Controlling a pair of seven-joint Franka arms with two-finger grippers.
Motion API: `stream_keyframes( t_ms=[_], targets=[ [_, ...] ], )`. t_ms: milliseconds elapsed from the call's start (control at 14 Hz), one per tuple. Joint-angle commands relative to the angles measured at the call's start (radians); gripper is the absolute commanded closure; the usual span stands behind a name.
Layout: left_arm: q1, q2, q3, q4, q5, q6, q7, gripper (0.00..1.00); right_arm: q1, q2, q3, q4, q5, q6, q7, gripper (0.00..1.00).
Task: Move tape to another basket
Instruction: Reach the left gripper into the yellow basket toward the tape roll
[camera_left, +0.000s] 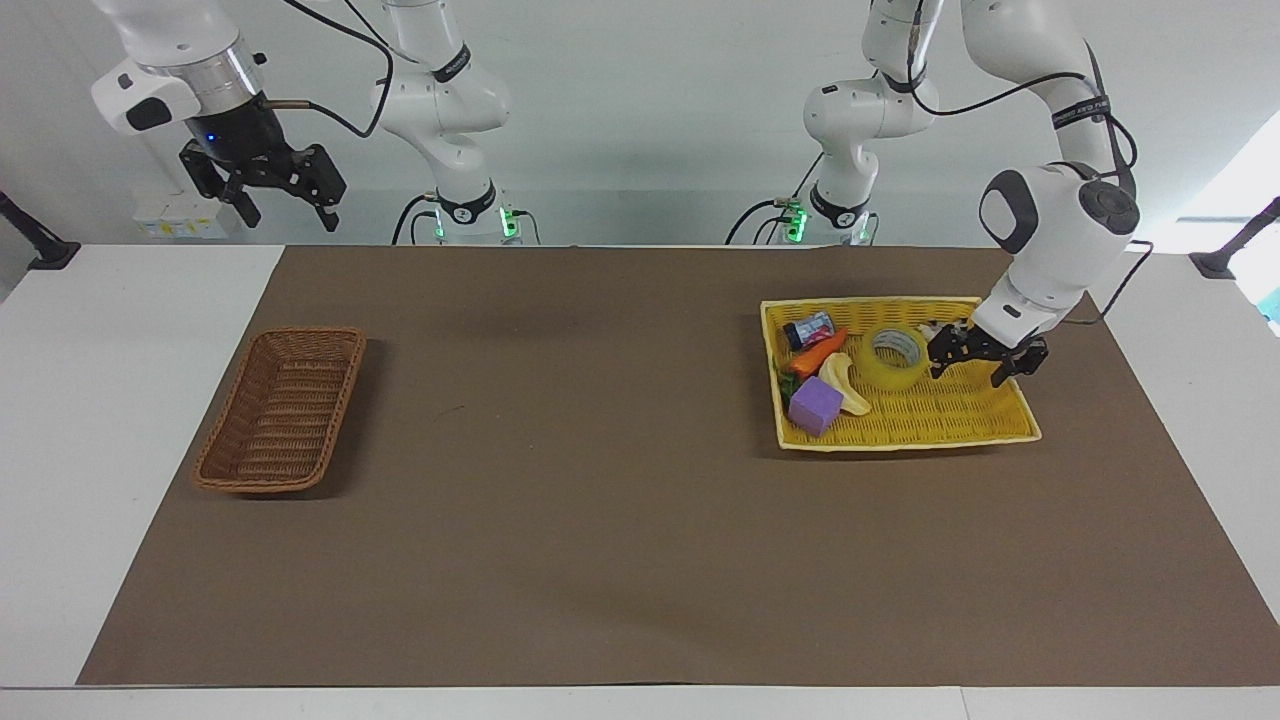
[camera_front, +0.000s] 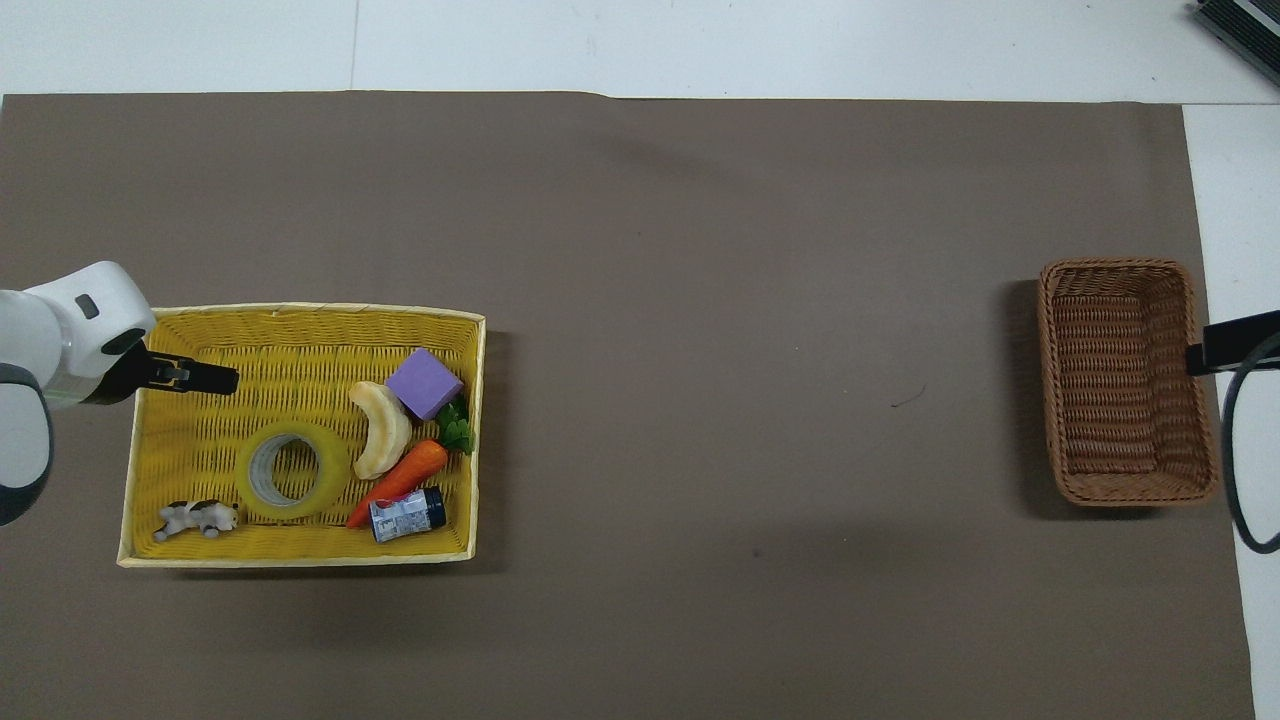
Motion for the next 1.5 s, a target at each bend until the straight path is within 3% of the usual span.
stream_keyframes(
  t_ms=[0,357,500,571,929,1214,1286,1357,1429],
  targets=[
    [0.002,-0.013,0.000,-0.061,-0.018,0.028,0.012,0.03,-0.012,0.001,0.007,0.005,-0.001,-0.006,0.007,0.00],
    [-0.020,-0.050,0.000,-0.152,-0.049,0.027,-0.045,0.04,-0.016,0.001,0.007,0.005,-0.001,-0.006,0.005,0.00],
    [-0.027,-0.061,0.000,-0.170,-0.049,0.027,-0.066,0.18,-0.016,0.001,0.007,0.005,0.001,-0.006,0.005,0.00],
    [-0.027,-0.064,0.000,-0.170,-0.049,0.021,-0.069,0.20,-0.016,0.001,0.007,0.005,0.001,-0.006,0.005,0.00],
    [-0.012,-0.070,0.001,-0.135,-0.049,-0.082,-0.058,0.16,-0.016,-0.001,0.007,0.003,0.001,-0.006,0.005,0.00],
    [-0.021,-0.105,0.000,-0.188,-0.049,-0.082,-0.097,0.16,-0.016,-0.001,0.007,0.003,0.001,-0.006,0.005,0.00],
    [-0.023,-0.104,0.000,-0.190,-0.049,-0.079,-0.104,0.22,-0.016,-0.001,0.007,0.003,0.001,-0.006,0.005,0.00],
    [-0.027,-0.093,0.000,-0.201,-0.049,-0.066,-0.126,0.42,-0.016,-0.001,0.007,0.003,0.002,-0.006,0.005,0.00],
    [-0.027,-0.088,0.000,-0.207,-0.049,-0.050,-0.129,0.72,-0.016,-0.001,0.007,0.003,0.002,-0.006,0.005,0.00]
  ],
)
